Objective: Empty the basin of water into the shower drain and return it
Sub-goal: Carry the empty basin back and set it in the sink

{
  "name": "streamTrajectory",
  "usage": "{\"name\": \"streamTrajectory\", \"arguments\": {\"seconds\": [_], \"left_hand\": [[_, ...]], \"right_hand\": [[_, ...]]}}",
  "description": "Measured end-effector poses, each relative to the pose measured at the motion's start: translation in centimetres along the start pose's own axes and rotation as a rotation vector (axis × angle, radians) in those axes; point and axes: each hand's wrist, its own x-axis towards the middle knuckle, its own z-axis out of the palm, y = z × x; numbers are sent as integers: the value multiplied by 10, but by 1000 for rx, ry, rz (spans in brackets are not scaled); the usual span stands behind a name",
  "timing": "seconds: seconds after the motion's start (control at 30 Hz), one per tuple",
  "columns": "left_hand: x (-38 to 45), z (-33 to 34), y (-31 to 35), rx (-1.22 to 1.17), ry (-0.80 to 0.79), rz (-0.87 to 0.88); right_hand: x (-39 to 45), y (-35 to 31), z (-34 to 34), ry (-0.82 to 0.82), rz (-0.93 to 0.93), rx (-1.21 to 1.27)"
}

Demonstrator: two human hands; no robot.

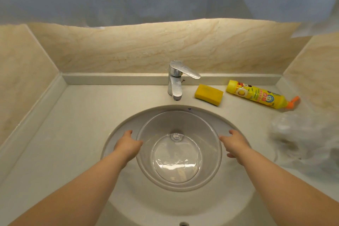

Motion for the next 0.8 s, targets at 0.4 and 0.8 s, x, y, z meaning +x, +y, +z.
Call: {"name": "streamTrajectory", "arguments": {"seconds": [0.4, 0.8], "left_hand": [[11, 13, -12, -242, -31, -29], [11, 14, -10, -265, -62, -61]], "right_hand": [[-5, 9, 18, -150, -39, 36], [7, 2, 16, -179, -16, 27]]}}
